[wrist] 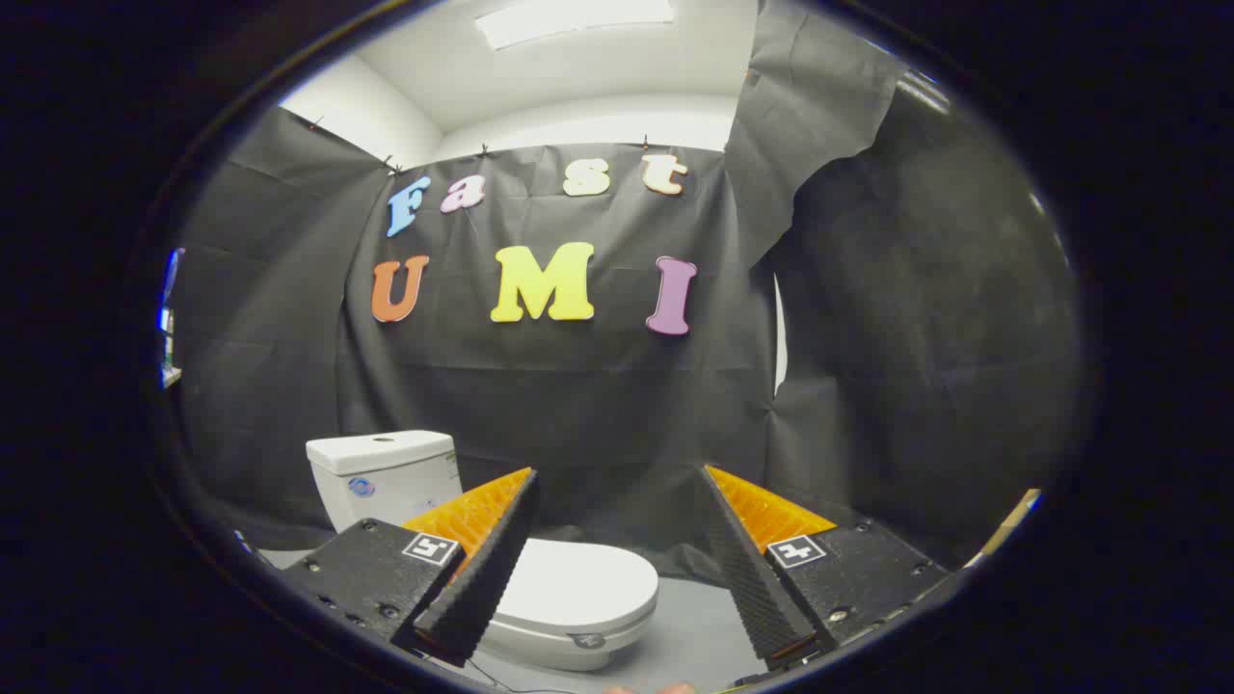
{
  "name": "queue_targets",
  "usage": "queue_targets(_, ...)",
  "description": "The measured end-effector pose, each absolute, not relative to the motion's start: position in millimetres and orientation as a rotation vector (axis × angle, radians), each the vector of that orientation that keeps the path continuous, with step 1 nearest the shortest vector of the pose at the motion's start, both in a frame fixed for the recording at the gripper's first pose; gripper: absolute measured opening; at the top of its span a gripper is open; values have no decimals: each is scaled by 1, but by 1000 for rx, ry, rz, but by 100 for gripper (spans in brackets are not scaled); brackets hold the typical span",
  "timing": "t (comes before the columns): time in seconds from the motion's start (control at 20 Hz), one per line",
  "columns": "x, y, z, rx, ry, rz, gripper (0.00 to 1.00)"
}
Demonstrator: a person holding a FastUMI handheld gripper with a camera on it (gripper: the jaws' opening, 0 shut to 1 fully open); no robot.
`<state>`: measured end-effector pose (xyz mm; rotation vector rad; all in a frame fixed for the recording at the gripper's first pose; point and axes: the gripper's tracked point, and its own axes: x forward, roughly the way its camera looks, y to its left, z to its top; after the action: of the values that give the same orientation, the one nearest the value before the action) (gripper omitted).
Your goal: Open the toilet lid.
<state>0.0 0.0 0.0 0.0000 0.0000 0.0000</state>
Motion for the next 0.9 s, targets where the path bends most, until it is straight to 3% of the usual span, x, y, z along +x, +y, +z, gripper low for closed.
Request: queue_targets(0.9,7,-1,-10,21,13,5,100)
